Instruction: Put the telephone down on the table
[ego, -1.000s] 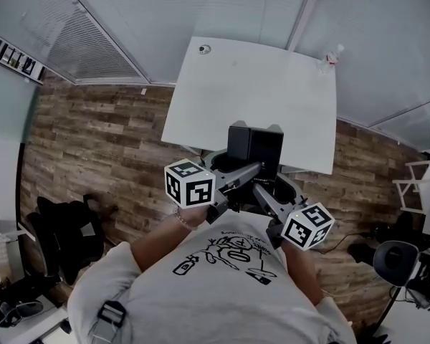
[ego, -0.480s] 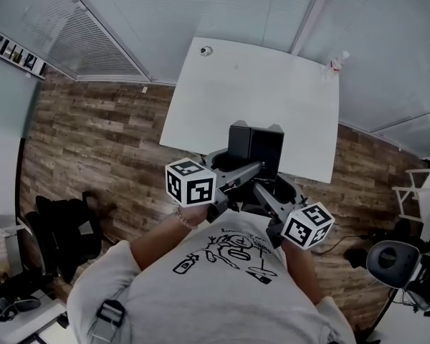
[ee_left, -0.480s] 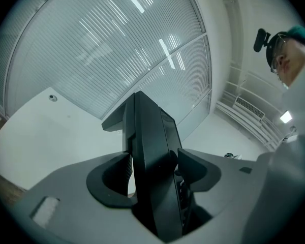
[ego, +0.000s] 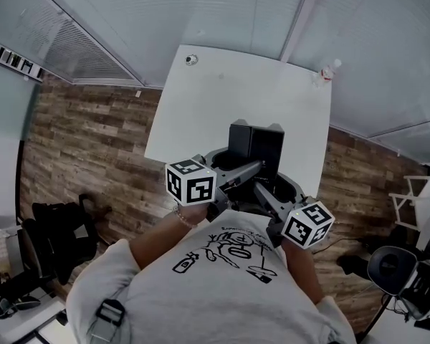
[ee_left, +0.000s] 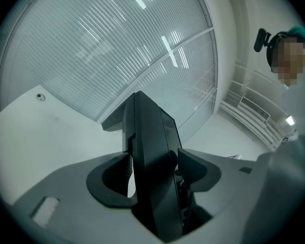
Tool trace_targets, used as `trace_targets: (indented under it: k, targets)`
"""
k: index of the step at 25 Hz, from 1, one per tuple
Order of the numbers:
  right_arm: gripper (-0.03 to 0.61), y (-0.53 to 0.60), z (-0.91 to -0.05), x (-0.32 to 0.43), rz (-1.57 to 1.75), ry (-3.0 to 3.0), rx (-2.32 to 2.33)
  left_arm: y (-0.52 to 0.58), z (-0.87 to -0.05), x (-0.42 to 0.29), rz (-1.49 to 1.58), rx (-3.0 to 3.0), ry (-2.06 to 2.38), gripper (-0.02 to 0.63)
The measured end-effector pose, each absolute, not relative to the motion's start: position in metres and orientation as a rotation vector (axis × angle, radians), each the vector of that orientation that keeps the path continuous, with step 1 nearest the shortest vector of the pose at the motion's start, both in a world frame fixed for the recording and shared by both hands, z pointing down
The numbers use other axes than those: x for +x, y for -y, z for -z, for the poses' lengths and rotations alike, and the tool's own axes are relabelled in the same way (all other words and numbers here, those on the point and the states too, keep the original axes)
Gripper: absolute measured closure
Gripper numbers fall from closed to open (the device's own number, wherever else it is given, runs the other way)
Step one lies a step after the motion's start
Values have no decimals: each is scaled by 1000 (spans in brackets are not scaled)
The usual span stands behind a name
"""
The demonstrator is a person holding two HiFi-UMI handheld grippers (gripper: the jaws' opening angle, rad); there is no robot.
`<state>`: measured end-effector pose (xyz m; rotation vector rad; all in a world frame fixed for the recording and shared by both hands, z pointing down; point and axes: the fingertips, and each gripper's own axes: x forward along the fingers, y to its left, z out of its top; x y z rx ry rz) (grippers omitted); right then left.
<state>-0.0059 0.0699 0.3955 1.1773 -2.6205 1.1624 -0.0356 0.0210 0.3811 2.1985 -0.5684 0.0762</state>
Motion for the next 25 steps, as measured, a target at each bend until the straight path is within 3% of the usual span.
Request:
trace_targets:
  k: [25]
  targets:
    - [353,28,-406,124,-1177,2615,1109,76,-391,93,-77,2179,616,331]
